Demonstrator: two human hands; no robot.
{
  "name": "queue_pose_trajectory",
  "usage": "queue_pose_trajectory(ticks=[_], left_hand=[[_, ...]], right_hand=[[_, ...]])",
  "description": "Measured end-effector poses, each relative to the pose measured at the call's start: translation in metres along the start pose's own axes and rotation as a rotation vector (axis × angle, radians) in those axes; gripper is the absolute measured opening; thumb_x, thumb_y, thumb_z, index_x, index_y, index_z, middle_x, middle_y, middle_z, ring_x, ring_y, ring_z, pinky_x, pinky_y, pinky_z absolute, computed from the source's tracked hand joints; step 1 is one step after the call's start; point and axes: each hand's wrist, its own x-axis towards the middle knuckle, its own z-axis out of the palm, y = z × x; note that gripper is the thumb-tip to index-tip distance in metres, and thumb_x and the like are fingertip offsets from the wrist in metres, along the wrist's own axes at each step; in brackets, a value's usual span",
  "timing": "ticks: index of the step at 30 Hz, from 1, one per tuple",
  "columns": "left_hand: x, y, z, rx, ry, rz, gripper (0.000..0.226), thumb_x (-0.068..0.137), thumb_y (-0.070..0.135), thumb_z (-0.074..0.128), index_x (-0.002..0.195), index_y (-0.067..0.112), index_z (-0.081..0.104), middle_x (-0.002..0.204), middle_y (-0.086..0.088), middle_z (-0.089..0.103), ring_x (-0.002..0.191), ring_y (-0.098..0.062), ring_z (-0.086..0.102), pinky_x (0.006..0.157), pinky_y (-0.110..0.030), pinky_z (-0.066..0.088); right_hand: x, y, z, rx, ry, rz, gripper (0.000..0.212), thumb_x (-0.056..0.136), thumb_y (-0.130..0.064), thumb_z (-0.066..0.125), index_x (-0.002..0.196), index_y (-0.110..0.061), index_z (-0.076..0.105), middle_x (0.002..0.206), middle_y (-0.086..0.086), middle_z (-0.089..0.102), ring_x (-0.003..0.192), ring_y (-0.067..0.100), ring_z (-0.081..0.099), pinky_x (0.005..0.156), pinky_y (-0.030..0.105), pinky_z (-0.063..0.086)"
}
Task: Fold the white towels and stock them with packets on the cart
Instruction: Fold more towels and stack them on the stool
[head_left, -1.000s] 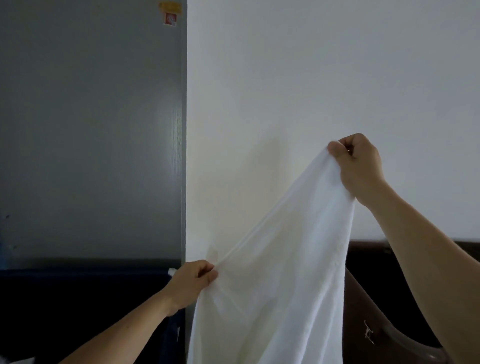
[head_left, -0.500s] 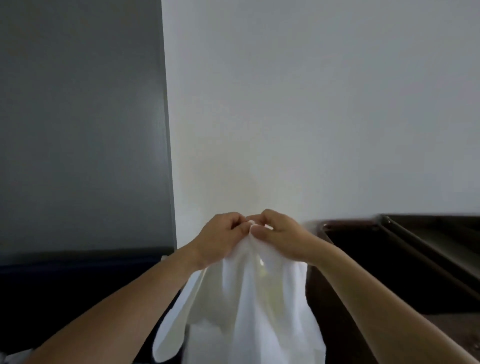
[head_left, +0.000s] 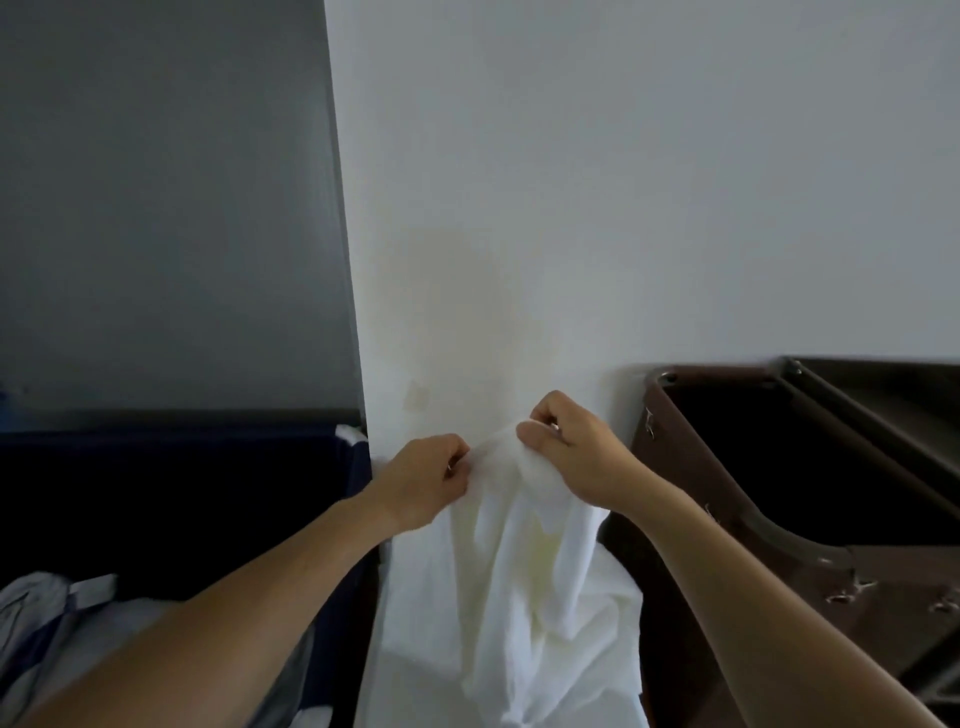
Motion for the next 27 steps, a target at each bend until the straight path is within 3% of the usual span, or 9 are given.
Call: queue_pose_trajectory(ticks=[5,10,12,15,18,24,27], left_hand=[[0.002,-0.02,0.0,-0.017,0.051,-0.116,0.01,0.093,0.021,0.058,0.091,0.012,0.06,0.083,-0.002,0.062,0.076,-0.018,0.059,0.078,-0.037,0.053],[-0.001,-0.034,-0.007,-0.048,0.046,-0.118,0.027,0.099,0.024,0.055,0.086,0.001,0.06,0.074,-0.004,0.059,0.066,-0.014,0.054,0.058,-0.02,0.044],[-0.004,-0.041,-0.011,-0.051,0.023,-0.11,0.03,0.101,0.027,0.053,0.083,0.003,0.06,0.074,-0.003,0.059,0.067,-0.016,0.055,0.061,-0.023,0.042],[-0.008,-0.05,-0.011,-0.037,-0.029,-0.121,0.029,0.104,0.031,0.046,0.094,0.009,0.063,0.086,-0.002,0.064,0.08,-0.019,0.062,0.071,-0.03,0.047],[-0.013,-0.056,-0.011,0.037,-0.055,-0.113,0.028,0.106,0.032,0.038,0.102,0.012,0.057,0.087,0.003,0.059,0.079,-0.012,0.058,0.065,-0.022,0.042],[-0.026,-0.083,-0.021,0.234,-0.089,-0.111,0.03,0.106,0.04,0.03,0.102,0.02,0.051,0.087,0.001,0.062,0.076,-0.018,0.062,0.073,-0.041,0.052],[-0.032,-0.088,-0.029,0.335,-0.033,-0.11,0.025,0.106,0.036,0.031,0.094,0.024,0.05,0.081,0.004,0.061,0.069,-0.016,0.061,0.07,-0.042,0.053]], right_hand=[[0.005,-0.001,-0.009,0.043,0.053,0.017,0.021,0.098,-0.035,0.056,0.086,-0.019,0.051,0.076,-0.003,0.06,0.075,0.021,0.058,0.073,0.039,0.048],[0.009,0.007,-0.033,0.103,0.177,0.06,0.021,0.098,-0.033,0.057,0.084,-0.019,0.05,0.079,0.002,0.061,0.072,0.019,0.056,0.068,0.035,0.046],[0.009,0.011,-0.041,0.114,0.217,0.082,0.022,0.098,-0.033,0.057,0.085,-0.017,0.051,0.077,0.0,0.058,0.069,0.015,0.052,0.066,0.033,0.043],[0.01,0.017,-0.046,0.108,0.263,0.116,0.022,0.098,-0.034,0.056,0.088,-0.014,0.052,0.077,-0.002,0.055,0.067,0.013,0.05,0.061,0.028,0.04],[0.014,0.019,-0.05,0.123,0.32,0.153,0.021,0.099,-0.034,0.055,0.088,-0.016,0.051,0.079,-0.003,0.055,0.069,0.012,0.05,0.061,0.029,0.039],[0.023,0.025,-0.063,0.093,0.371,0.215,0.023,0.098,-0.038,0.053,0.088,-0.017,0.05,0.081,-0.002,0.055,0.073,0.015,0.05,0.063,0.033,0.039],[0.026,0.028,-0.068,0.074,0.396,0.232,0.023,0.098,-0.036,0.053,0.087,-0.016,0.049,0.08,-0.001,0.054,0.07,0.015,0.049,0.06,0.031,0.038]])
